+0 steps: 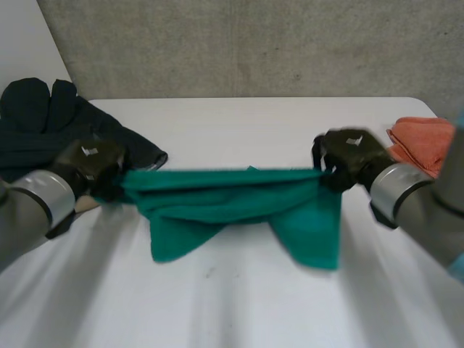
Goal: Fold the laundry.
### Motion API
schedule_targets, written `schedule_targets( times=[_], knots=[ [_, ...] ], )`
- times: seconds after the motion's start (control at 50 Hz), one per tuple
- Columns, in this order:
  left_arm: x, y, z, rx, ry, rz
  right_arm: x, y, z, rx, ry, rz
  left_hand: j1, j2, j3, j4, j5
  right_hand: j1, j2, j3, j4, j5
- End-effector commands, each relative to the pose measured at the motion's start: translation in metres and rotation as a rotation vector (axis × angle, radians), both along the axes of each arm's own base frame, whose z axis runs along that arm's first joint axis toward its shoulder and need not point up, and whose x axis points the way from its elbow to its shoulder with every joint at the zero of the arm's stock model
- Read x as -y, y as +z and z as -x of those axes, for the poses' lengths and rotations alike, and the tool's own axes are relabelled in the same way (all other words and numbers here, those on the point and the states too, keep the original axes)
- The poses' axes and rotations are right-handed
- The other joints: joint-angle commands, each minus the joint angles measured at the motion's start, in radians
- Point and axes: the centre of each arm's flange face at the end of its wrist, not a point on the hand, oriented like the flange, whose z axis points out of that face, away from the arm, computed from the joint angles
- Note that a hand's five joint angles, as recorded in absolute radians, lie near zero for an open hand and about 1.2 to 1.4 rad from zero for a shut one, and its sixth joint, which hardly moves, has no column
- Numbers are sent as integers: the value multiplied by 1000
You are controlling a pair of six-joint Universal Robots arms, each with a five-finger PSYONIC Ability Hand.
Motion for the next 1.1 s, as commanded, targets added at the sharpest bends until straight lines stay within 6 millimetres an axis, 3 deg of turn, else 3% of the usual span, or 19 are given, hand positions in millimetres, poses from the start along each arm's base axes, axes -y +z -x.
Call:
schedule_targets(
  times=[0.02, 0.1, 0.16, 0.18, 0.28, 0.32, 0.36, 0.42, 0.46, 0.5, 0.54, 0.56, 0.64, 0.7, 0.78, 0.86, 0.92, 1.02, 1.1],
  knots=[
    [-26, 110, -5, -71, -3, 360, -17, 111, 30, -213, -26, 350, 259, 206, 208, 199, 234, 273, 219, 207, 199, 235],
    [-31, 136, -5, -86, -3, 439, -31, 145, 37, -261, -32, 413, 259, 206, 208, 199, 234, 273, 219, 207, 199, 235],
    [-27, 134, -5, -80, -3, 415, -35, 153, 40, -305, -22, 412, 259, 206, 208, 199, 234, 273, 219, 207, 199, 235],
    [-19, 123, -4, -66, -2, 359, -34, 151, 42, -323, -23, 405, 259, 206, 208, 199, 234, 273, 219, 207, 199, 235],
    [8, 79, 9, -20, -23, 208, -19, 119, 40, -502, 16, 334, 259, 206, 208, 199, 234, 273, 219, 207, 199, 235],
    [19, 65, 17, 2, -42, 179, -8, 95, 32, -590, 42, 289, 259, 206, 208, 199, 234, 273, 219, 207, 199, 235],
    [41, 47, 30, 40, -66, 173, -2, 81, 24, -620, 51, 260, 259, 206, 208, 199, 234, 273, 219, 207, 199, 235],
    [77, 43, 42, 77, -35, 262, 20, 70, 8, -636, 16, 289, 259, 206, 208, 199, 234, 273, 219, 207, 199, 235],
    [94, 50, 49, 76, -17, 348, 43, 68, -6, -612, -26, 352, 259, 206, 208, 199, 234, 273, 219, 207, 199, 235],
    [118, 74, 58, 39, 22, 526, 58, 73, -14, -574, -66, 421, 259, 206, 208, 199, 234, 273, 219, 207, 199, 235],
    [129, 95, 61, -5, 44, 657, 78, 94, -23, -480, -143, 565, 259, 206, 208, 199, 234, 273, 219, 207, 199, 235],
    [134, 120, 66, -51, 53, 790, 85, 104, -24, -439, -176, 620, 259, 206, 208, 199, 234, 273, 219, 207, 199, 235],
    [136, 162, 68, -141, 90, 1030, 100, 153, -25, -237, -324, 887, 259, 206, 208, 199, 234, 273, 219, 207, 199, 235],
    [133, 171, 69, -173, 108, 1088, 97, 181, -21, -155, -388, 1015, 259, 206, 208, 199, 234, 273, 219, 207, 199, 235],
    [124, 170, 70, -213, 123, 1048, 94, 175, -21, -157, -366, 1001, 259, 206, 208, 199, 234, 273, 219, 207, 199, 235],
    [111, 154, 58, -236, 116, 925, 92, 139, -25, -219, -277, 911, 259, 206, 208, 199, 234, 273, 219, 207, 199, 235],
    [98, 126, 53, -220, 92, 814, 84, 110, -18, -276, -192, 818, 259, 206, 208, 199, 234, 273, 219, 207, 199, 235],
    [77, 49, 52, -143, 28, 574, 70, 60, -6, -340, -58, 647, 259, 206, 208, 199, 234, 273, 219, 207, 199, 235],
    [60, 1, 47, -93, 16, 423, 62, 21, 2, -350, -1, 498, 259, 206, 208, 199, 234, 273, 219, 207, 199, 235]
  ],
)
